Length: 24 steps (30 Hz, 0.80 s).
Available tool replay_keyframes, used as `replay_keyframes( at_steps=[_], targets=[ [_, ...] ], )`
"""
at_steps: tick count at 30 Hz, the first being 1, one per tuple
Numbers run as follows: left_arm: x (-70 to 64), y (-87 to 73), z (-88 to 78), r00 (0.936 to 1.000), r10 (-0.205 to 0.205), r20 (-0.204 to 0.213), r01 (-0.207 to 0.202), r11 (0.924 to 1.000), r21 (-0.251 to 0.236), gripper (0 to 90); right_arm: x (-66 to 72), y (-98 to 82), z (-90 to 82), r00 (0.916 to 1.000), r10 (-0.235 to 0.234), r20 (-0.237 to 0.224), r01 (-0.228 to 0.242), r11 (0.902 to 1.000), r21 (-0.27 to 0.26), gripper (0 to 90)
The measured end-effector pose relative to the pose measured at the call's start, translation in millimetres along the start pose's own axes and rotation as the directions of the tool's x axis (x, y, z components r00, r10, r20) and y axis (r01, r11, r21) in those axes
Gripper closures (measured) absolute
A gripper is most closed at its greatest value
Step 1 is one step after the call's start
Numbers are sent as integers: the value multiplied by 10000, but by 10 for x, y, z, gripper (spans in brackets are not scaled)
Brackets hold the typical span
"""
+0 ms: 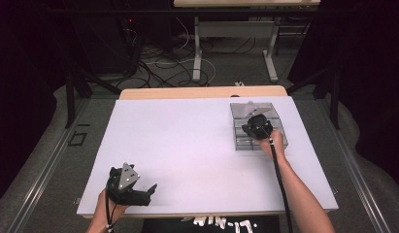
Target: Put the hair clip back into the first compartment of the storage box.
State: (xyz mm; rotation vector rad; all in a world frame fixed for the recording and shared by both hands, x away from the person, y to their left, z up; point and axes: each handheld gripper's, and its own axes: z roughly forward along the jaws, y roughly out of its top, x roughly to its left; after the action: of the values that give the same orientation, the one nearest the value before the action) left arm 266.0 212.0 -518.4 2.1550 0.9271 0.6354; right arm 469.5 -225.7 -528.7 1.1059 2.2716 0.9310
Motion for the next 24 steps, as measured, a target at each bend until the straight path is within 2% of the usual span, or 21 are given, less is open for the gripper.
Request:
replay_keyframes(
  at_steps=[13,16,18,24],
  targets=[
    [2,1,2,10000,40,14,-40,10000,44,3,-5,-10,29,9999,-123,48,123,9997,195,900],
    [6,3,1,10000,64,12,-65,10000,25,3,-2,-12,39,9999,21,142,-24,9998,219,900],
    [4,3,2,10000,62,3,-62,10000,14,4,-15,-16,39,9998,-133,120,130,9995,276,900],
    [2,3,4,10000,58,1,-58,10000,-2,3,0,-16,56,9998,-171,130,166,9992,354,900]
  ],
)
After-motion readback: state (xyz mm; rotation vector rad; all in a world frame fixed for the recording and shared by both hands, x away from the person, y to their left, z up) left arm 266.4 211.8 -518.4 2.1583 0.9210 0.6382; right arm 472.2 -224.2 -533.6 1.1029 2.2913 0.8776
